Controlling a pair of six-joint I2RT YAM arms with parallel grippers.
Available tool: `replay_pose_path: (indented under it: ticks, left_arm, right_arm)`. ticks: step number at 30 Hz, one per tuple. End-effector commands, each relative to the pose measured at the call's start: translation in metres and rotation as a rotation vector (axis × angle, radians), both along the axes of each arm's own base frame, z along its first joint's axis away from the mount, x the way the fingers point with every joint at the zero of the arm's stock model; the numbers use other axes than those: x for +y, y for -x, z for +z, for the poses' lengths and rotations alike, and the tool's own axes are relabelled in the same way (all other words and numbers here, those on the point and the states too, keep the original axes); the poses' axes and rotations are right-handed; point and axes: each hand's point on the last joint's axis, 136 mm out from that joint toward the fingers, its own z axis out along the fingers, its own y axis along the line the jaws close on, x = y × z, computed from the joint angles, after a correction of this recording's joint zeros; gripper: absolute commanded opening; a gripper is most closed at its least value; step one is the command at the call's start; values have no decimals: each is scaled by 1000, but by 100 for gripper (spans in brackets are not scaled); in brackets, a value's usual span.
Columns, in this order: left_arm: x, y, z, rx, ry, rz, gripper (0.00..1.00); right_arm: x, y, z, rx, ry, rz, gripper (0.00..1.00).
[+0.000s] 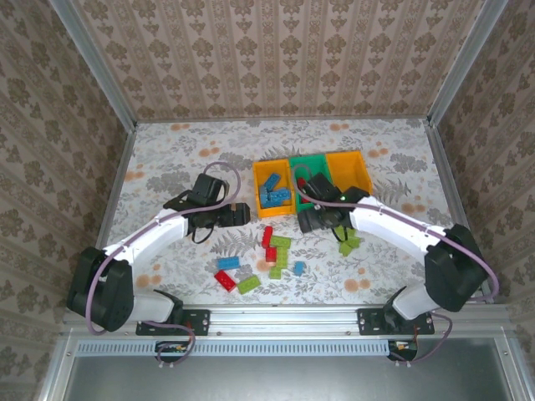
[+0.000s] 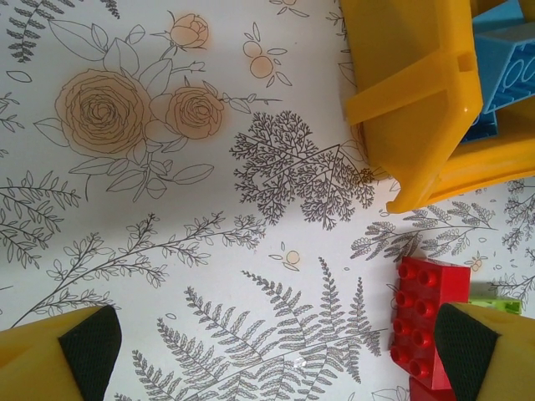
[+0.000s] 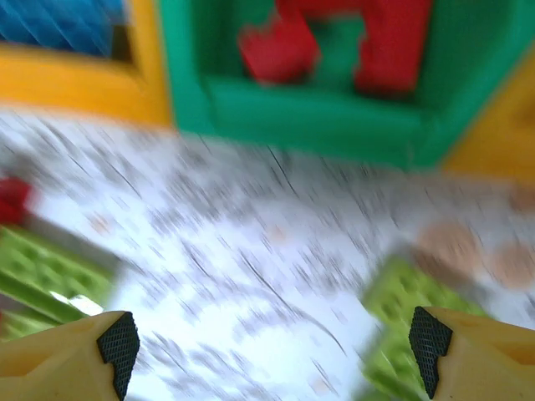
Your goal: Sort the legos into containers by color
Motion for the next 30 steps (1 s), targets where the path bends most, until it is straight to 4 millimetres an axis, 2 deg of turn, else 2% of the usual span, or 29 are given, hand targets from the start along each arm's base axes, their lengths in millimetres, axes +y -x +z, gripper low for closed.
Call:
replay_pose_path:
  ticks: [1,4,7,17,18,30]
  left_arm:
    - [-3,-4,7,-30,31,-2,100]
    - [-6,-4,9,-38,45,-13,100]
    - [-7,-4,8,-37,47,-19,100]
    - [-9,-4,7,-33,59,-23,100]
    - [-9,-4,7,-32,59,-23,100]
    - [-13,-5,4,-17,66,-32,100]
  right_arm:
    - [-36,32,-4,29,86,11,87]
    - [-55,48,-14,75,107,-49,87]
    - [-65,56,-23,123,91,-110,82]
    - [-64,68,-44,242,111,-123,72]
    - [-65,70,-50,267,125,-127,70]
    - [-61,65,-67,297,167,-115,61]
